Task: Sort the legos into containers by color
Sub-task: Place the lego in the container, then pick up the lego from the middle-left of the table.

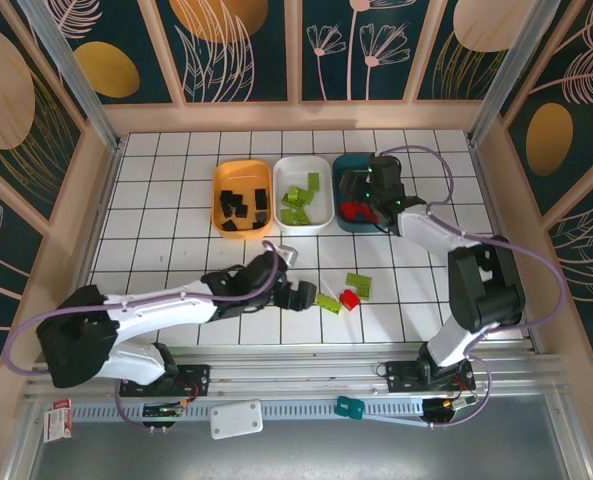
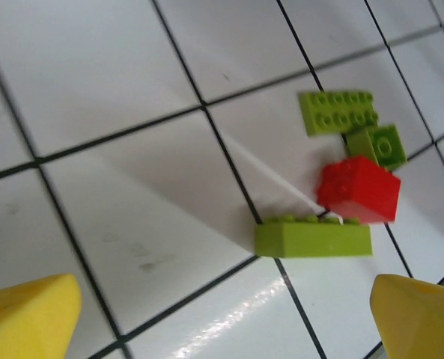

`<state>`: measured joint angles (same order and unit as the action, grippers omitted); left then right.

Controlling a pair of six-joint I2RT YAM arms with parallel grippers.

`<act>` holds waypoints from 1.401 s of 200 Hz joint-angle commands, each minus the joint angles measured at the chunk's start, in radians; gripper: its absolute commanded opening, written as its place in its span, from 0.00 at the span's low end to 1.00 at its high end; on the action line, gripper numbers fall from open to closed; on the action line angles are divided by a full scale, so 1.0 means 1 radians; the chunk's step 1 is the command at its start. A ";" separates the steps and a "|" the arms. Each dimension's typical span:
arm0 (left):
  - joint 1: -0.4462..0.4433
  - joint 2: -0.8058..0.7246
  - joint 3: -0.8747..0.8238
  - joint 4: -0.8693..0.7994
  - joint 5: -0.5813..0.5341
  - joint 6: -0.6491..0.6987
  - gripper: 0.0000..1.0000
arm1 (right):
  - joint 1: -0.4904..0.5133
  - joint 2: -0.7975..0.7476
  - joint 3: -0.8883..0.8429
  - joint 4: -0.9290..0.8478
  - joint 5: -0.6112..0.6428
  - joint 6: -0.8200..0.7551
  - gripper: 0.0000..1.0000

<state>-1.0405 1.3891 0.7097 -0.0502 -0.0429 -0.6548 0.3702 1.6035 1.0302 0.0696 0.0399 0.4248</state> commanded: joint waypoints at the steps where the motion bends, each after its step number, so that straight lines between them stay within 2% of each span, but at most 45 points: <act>1: -0.079 0.075 0.060 -0.034 -0.062 0.053 0.99 | 0.029 -0.109 -0.104 0.034 0.007 0.001 0.66; 64: -0.186 0.294 0.205 -0.036 -0.144 0.080 0.98 | 0.065 -0.282 -0.316 0.064 0.014 0.041 0.68; 115: -0.188 0.416 0.257 -0.053 -0.179 0.087 0.97 | 0.068 -0.413 -0.391 0.050 0.018 0.053 0.69; 153: -0.188 0.465 0.304 -0.056 -0.225 0.087 0.93 | 0.067 -0.492 -0.437 0.043 0.035 0.060 0.69; 178: -0.188 0.485 0.313 -0.043 -0.216 0.088 0.91 | 0.069 -0.515 -0.456 0.038 0.049 0.060 0.69; 210: -0.188 0.490 0.297 -0.015 -0.205 0.074 0.84 | 0.069 -0.526 -0.481 0.035 0.069 0.067 0.69; 236: -0.188 0.478 0.271 0.005 -0.193 0.058 0.71 | 0.069 -0.540 -0.512 0.041 0.079 0.078 0.69; 280: -0.187 0.448 0.218 0.022 -0.188 0.036 0.57 | 0.069 -0.566 -0.537 0.032 0.092 0.085 0.69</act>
<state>-1.2263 1.8435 0.9718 -0.0326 -0.2550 -0.5938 0.4320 1.0660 0.5083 0.1009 0.0902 0.4892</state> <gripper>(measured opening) 0.620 0.687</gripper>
